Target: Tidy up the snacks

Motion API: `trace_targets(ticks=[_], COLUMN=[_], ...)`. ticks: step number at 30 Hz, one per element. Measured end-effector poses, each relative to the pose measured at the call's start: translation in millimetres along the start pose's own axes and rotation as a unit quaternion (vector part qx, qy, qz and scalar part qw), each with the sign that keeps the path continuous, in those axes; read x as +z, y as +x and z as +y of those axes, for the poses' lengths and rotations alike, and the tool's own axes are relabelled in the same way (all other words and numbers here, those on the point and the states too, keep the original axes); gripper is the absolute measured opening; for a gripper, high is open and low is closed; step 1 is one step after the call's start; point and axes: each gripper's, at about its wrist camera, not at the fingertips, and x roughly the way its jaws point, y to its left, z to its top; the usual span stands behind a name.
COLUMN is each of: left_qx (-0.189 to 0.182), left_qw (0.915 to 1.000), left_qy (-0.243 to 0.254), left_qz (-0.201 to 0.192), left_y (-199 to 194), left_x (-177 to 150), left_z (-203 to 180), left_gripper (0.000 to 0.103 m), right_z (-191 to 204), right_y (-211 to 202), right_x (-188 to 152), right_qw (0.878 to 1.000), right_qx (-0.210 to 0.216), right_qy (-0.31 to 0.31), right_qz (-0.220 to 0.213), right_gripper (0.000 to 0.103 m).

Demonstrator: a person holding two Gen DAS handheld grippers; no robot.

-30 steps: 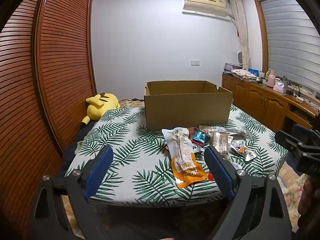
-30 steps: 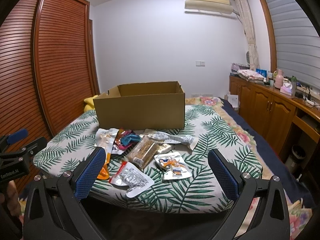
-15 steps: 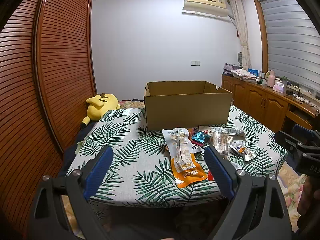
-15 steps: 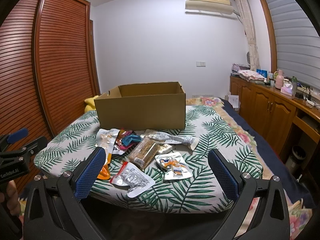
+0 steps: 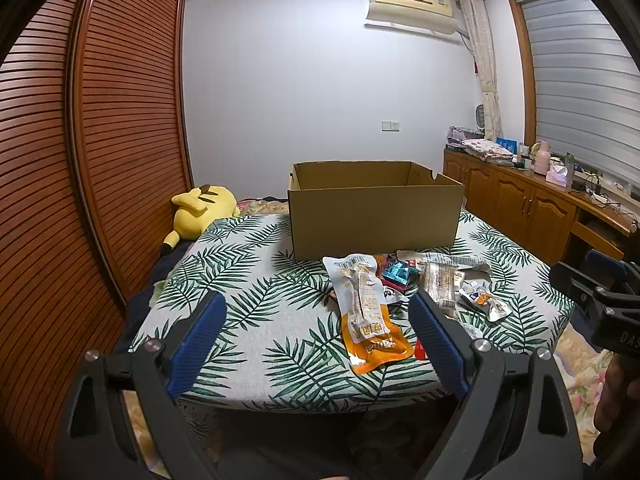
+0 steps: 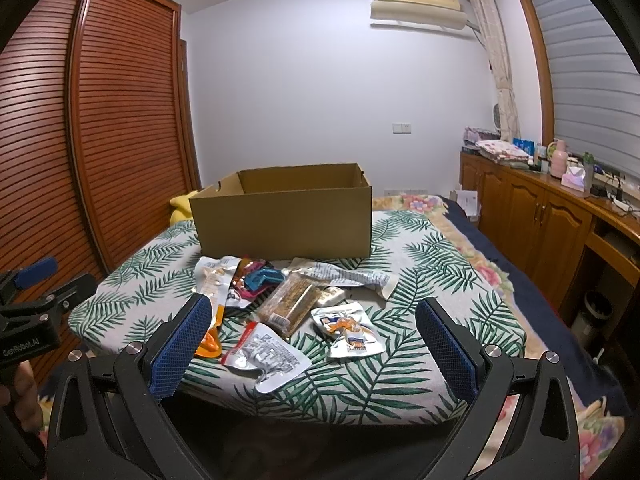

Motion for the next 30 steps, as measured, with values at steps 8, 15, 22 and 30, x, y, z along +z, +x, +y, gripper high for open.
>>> trace_targets(ticks=[8, 15, 22, 30], left_qx=[-0.001, -0.006, -0.024, -0.048], left_qw=[1.0, 0.9999, 0.9991, 0.997], left_qy=[0.0, -0.002, -0.003, 0.011], left_qz=[0.001, 0.012, 0.035, 0.059], left_y=[-0.2, 5.5, 26.4, 61.4], left_x=[-1.2, -6.7, -13.7, -10.6], left_z=[-1.3, -3.1, -6.7, -13.7], left_gripper=[0.093, 0.093, 0.094, 0.093], right_z=[0.1, 5.5, 1.7, -0.2], right_y=[-0.1, 4.1, 13.9, 41.6], right_x=[-0.1, -4.5, -10.2, -14.7], right_qw=[1.0, 1.0, 1.0, 0.998], right_qx=[0.001, 0.002, 0.006, 0.03], right_qy=[0.0, -0.002, -0.002, -0.021], right_qz=[0.001, 0.007, 0.023, 0.051], right_gripper=[0.103, 0.103, 0.103, 0.103])
